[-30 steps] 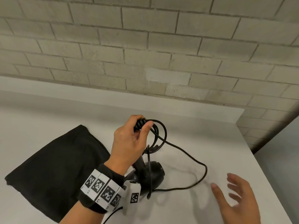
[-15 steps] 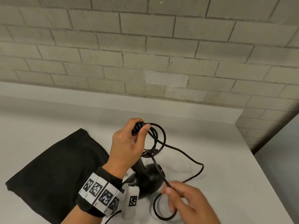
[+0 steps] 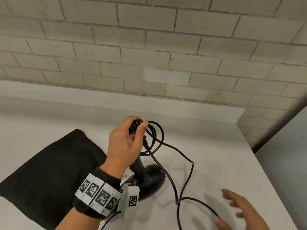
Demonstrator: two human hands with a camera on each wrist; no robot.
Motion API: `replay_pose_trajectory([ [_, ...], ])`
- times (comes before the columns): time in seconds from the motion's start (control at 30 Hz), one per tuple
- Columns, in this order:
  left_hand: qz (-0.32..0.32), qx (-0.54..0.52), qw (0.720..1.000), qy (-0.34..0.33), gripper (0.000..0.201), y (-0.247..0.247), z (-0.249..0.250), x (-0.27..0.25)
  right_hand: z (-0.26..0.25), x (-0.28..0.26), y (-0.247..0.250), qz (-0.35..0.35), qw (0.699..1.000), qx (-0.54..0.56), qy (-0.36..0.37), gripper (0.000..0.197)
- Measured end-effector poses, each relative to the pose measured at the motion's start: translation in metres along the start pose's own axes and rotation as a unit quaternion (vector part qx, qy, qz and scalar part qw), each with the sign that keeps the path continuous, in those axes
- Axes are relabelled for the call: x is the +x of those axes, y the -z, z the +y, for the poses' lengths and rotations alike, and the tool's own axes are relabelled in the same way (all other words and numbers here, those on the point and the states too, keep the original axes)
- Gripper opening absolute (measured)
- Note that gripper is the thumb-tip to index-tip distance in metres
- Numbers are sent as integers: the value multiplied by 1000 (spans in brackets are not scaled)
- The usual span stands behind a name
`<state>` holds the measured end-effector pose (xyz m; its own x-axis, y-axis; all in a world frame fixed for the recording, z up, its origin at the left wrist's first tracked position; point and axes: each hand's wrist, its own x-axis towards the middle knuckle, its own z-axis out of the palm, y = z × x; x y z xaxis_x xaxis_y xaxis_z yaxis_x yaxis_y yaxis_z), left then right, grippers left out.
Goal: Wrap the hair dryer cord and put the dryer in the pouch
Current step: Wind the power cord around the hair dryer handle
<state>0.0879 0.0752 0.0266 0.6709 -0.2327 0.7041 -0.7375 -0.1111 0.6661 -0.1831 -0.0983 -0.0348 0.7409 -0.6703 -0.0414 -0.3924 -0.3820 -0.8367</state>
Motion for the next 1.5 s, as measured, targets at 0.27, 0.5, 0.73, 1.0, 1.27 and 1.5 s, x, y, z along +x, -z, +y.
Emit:
replay_pose_trajectory([
  [0.27,-30,0,999,-20,29,-7,12,-7,-109,23,-64,-154,970,87,165,9],
  [0.5,-11,-7,1000,1,26,2,6,-4,-74,18,-29,-101,976,174,80,26],
  [0.73,-19,-9,1000,-7,27,-2,12,-8,-29,23,-6,-121,988,-85,39,37],
  [1.0,-42,-11,999,-4,28,1,22,-15,-78,44,-39,-4,971,-84,223,51],
  [1.27,-53,17,998,-9,27,3,25,-14,-135,39,-33,18,928,-170,331,14],
  [1.5,-90,2,995,-30,32,2,32,-17,-167,60,-17,10,877,-98,470,14],
])
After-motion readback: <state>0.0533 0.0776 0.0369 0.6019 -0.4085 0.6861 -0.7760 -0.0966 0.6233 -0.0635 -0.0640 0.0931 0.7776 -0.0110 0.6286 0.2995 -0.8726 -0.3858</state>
